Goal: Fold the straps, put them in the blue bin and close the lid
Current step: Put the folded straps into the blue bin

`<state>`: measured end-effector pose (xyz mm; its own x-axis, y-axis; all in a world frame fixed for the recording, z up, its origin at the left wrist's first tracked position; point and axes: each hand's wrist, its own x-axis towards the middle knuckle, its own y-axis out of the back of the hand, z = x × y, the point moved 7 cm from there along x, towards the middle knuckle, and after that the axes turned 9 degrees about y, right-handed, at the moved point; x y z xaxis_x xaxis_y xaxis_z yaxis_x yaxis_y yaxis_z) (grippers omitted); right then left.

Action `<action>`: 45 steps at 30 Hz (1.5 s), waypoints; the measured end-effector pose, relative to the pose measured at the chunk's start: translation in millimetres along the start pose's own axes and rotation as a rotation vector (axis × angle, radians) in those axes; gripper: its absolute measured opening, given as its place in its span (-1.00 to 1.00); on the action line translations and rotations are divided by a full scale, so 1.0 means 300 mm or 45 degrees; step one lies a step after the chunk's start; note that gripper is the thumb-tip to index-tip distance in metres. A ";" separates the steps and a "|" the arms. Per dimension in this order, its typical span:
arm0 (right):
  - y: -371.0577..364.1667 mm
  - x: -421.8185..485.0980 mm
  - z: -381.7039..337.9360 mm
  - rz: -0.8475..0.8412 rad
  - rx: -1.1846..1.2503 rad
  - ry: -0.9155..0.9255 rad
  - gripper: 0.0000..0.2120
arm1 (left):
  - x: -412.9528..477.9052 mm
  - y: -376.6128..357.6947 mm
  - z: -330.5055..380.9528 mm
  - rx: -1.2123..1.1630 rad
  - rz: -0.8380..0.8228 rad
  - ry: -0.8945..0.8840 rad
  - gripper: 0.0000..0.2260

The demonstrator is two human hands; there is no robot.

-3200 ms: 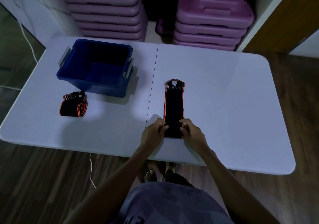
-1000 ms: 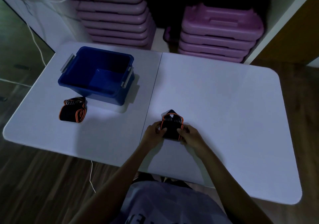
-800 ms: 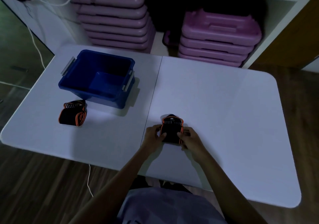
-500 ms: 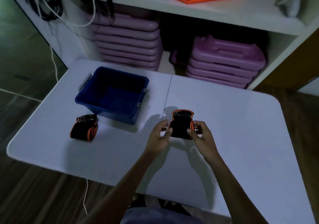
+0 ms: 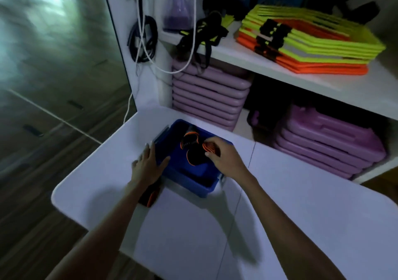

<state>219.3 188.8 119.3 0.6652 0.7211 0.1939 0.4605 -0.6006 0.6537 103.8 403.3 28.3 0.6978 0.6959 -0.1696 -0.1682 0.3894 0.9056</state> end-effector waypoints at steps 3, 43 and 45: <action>-0.169 0.069 0.053 -0.184 -0.074 -0.063 -0.70 | -0.008 -0.006 0.005 -0.072 0.040 -0.042 -0.27; -0.180 0.064 -0.101 0.437 0.005 -0.111 -0.72 | -0.071 0.008 -0.291 -0.731 0.267 0.292 -0.67; -0.220 -0.060 -0.195 0.518 0.198 -0.044 -0.84 | -0.111 -0.025 -0.371 -0.713 0.230 0.374 -0.70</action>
<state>142.6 235.8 115.3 0.8287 0.4048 0.3864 0.2384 -0.8800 0.4108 4.4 444.5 -16.3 0.4189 0.8846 -0.2048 -0.6570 0.4509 0.6042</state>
